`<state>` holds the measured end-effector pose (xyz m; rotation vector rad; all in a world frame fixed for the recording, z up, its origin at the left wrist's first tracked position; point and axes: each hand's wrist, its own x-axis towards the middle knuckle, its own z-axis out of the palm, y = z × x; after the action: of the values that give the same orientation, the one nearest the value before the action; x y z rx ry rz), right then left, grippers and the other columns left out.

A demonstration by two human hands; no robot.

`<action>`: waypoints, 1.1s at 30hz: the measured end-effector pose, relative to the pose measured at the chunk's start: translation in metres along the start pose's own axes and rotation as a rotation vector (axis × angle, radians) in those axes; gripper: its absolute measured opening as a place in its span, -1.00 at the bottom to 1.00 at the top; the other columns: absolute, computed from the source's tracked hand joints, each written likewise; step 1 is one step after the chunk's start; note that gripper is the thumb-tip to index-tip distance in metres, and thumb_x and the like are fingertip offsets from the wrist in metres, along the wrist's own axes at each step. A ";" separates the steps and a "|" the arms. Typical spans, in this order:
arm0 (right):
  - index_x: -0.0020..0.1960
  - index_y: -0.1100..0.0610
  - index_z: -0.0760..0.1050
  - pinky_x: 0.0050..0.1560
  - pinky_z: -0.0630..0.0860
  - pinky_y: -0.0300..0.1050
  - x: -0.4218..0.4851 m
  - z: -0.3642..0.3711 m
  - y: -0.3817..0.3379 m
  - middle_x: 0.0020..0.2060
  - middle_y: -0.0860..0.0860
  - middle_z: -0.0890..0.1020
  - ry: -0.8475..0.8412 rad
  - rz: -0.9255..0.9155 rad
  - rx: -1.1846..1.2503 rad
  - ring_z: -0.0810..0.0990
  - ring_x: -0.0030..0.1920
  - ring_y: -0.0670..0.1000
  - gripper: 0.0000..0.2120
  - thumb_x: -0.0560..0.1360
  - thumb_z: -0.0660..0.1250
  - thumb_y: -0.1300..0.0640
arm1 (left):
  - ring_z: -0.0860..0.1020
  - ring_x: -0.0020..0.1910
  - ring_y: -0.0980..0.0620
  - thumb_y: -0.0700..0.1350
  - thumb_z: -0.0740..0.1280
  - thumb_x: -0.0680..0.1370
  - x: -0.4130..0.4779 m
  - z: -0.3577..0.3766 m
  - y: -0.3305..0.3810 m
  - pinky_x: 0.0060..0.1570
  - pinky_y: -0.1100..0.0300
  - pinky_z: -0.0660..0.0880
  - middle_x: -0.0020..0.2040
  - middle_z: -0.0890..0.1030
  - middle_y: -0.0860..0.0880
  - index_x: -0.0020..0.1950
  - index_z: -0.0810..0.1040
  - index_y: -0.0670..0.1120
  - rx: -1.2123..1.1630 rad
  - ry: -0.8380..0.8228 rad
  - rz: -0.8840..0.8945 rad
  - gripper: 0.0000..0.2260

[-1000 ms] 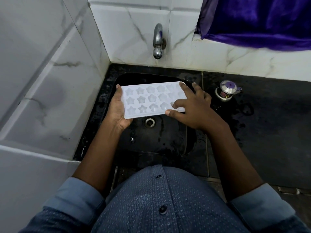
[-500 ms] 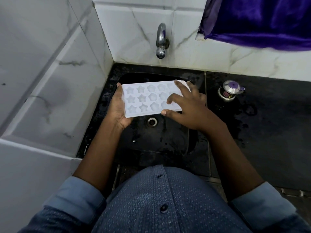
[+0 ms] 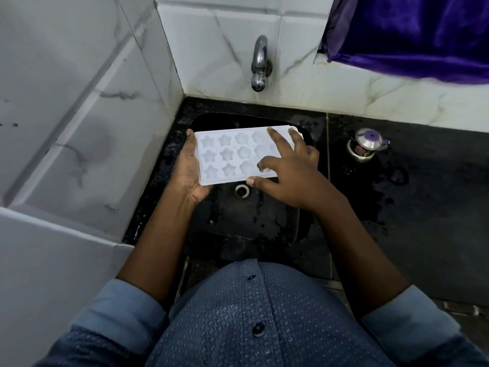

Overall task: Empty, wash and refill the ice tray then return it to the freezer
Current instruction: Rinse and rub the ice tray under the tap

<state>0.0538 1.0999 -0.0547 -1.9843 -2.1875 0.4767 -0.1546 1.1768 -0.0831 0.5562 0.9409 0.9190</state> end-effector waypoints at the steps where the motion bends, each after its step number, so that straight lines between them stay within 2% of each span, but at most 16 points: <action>1: 0.27 -0.14 0.60 0.52 -0.18 0.17 -0.001 0.000 -0.001 0.71 -0.02 -0.09 -0.001 0.000 -0.005 -0.28 0.67 0.16 -0.48 0.56 0.19 -0.46 | 0.71 0.18 -0.18 0.35 -0.03 0.70 -0.001 0.000 0.001 -0.07 -0.07 0.70 0.26 0.70 -0.19 0.43 0.55 -0.13 -0.003 0.000 0.004 -0.32; 6: 0.35 -0.13 0.56 0.53 -0.17 0.20 -0.001 0.002 -0.008 0.71 -0.01 -0.08 -0.022 0.006 0.019 -0.26 0.67 0.15 -0.43 0.56 0.17 -0.47 | 0.68 0.24 -0.21 0.36 -0.02 0.70 -0.001 -0.006 0.004 0.04 -0.15 0.68 0.29 0.68 -0.20 0.48 0.51 -0.15 0.001 0.002 0.029 -0.30; 8: 0.31 -0.10 0.57 0.54 -0.16 0.23 -0.001 0.002 -0.011 0.71 -0.01 -0.08 -0.031 -0.002 0.041 -0.26 0.67 0.14 -0.43 0.56 0.17 -0.47 | 0.65 0.29 -0.24 0.37 -0.01 0.69 -0.002 -0.008 0.004 0.12 -0.20 0.65 0.33 0.66 -0.22 0.52 0.48 -0.16 -0.001 0.001 0.030 -0.28; 12: 0.22 -0.12 0.61 0.53 -0.17 0.21 -0.001 0.000 -0.012 0.71 -0.01 -0.07 -0.031 -0.006 0.058 -0.27 0.67 0.14 -0.49 0.57 0.18 -0.46 | 0.65 0.29 -0.25 0.37 -0.02 0.69 -0.005 -0.009 0.006 0.14 -0.19 0.64 0.33 0.66 -0.23 0.50 0.49 -0.17 -0.006 0.004 0.012 -0.28; 15: 0.23 -0.16 0.64 0.51 -0.17 0.16 0.000 0.000 -0.012 0.71 -0.03 -0.08 0.006 0.017 0.038 -0.28 0.67 0.14 -0.50 0.58 0.17 -0.45 | 0.66 0.28 -0.24 0.37 -0.03 0.70 -0.007 -0.010 0.004 0.11 -0.15 0.64 0.31 0.67 -0.22 0.50 0.51 -0.15 0.001 0.041 0.011 -0.29; 19: 0.31 -0.15 0.63 0.53 -0.16 0.20 -0.002 0.002 -0.015 0.71 -0.03 -0.07 -0.031 0.006 0.029 -0.28 0.67 0.14 -0.45 0.57 0.16 -0.46 | 0.70 0.21 -0.20 0.36 -0.02 0.70 -0.010 -0.010 0.005 0.02 -0.10 0.68 0.27 0.69 -0.21 0.43 0.55 -0.13 0.006 0.060 0.013 -0.31; 25: 0.28 -0.17 0.63 0.53 -0.15 0.21 -0.003 0.003 -0.015 0.71 -0.03 -0.07 -0.017 0.013 0.028 -0.27 0.67 0.15 -0.46 0.57 0.15 -0.46 | 0.67 0.26 -0.22 0.38 -0.04 0.69 -0.012 -0.013 0.003 0.01 -0.10 0.68 0.32 0.67 -0.21 0.50 0.51 -0.15 0.008 0.043 0.009 -0.27; 33: 0.22 -0.13 0.64 0.53 -0.16 0.22 -0.005 0.003 -0.017 0.71 -0.02 -0.05 -0.017 0.011 0.025 -0.27 0.67 0.16 -0.47 0.57 0.16 -0.47 | 0.73 0.13 -0.17 0.35 -0.03 0.71 -0.016 -0.012 0.000 0.00 -0.10 0.66 0.21 0.73 -0.18 0.34 0.59 -0.11 -0.020 0.075 0.007 -0.34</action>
<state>0.0374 1.0931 -0.0518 -1.9874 -2.1707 0.5224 -0.1690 1.1636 -0.0817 0.5115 0.9962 0.9603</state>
